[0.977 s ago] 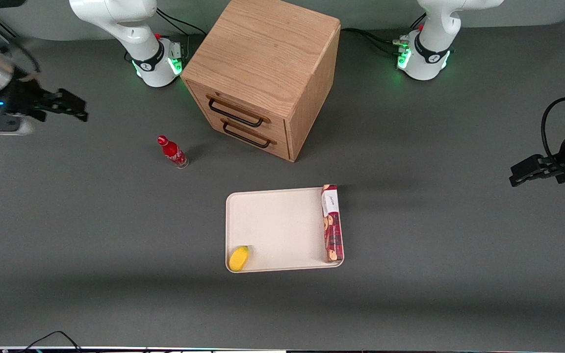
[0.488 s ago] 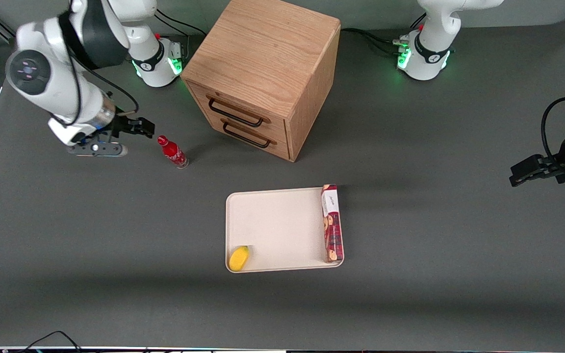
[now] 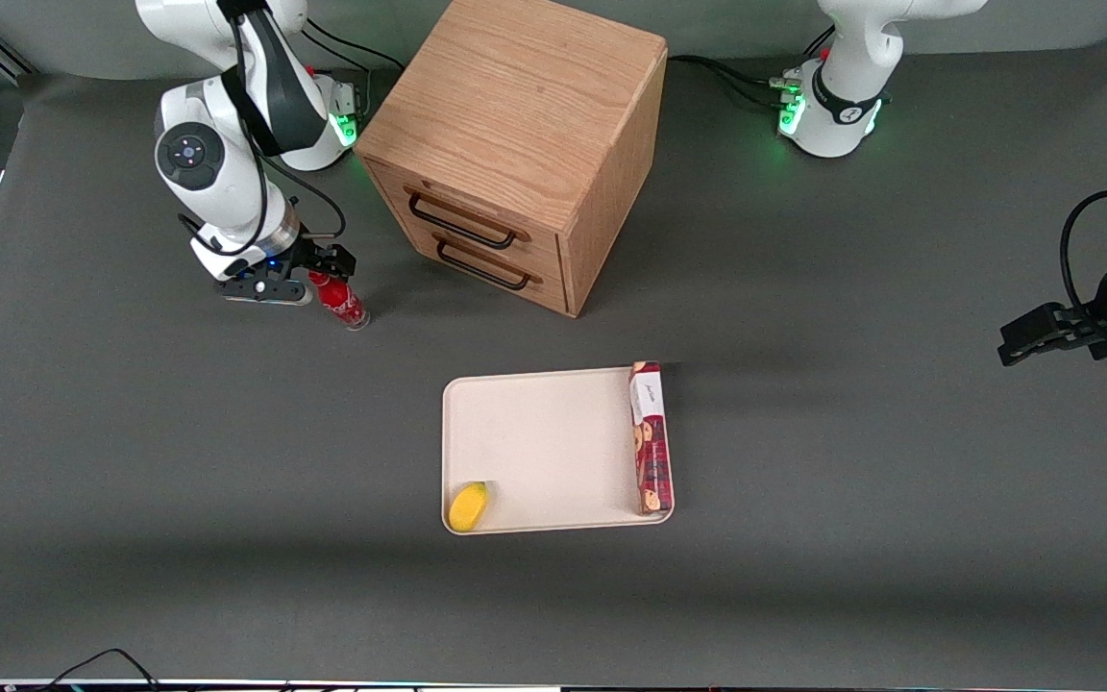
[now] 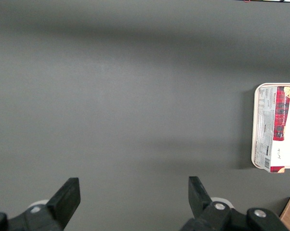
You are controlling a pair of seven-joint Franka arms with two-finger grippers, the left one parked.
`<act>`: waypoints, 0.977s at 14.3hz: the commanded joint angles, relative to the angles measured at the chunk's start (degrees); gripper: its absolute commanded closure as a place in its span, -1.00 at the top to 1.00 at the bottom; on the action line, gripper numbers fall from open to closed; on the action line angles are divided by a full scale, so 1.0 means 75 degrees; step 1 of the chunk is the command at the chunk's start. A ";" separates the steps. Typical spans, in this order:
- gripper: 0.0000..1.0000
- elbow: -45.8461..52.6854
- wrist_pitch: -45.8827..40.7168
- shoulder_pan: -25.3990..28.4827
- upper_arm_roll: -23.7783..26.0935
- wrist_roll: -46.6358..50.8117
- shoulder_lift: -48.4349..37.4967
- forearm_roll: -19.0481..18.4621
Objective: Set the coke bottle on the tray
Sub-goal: 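Move the right gripper down to the red Coca-Cola bottle, then close the right gripper around the bottle's body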
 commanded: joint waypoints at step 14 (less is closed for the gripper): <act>-0.97 0.0351 -0.0400 -0.0059 0.0000 -0.0280 -0.0228 0.0091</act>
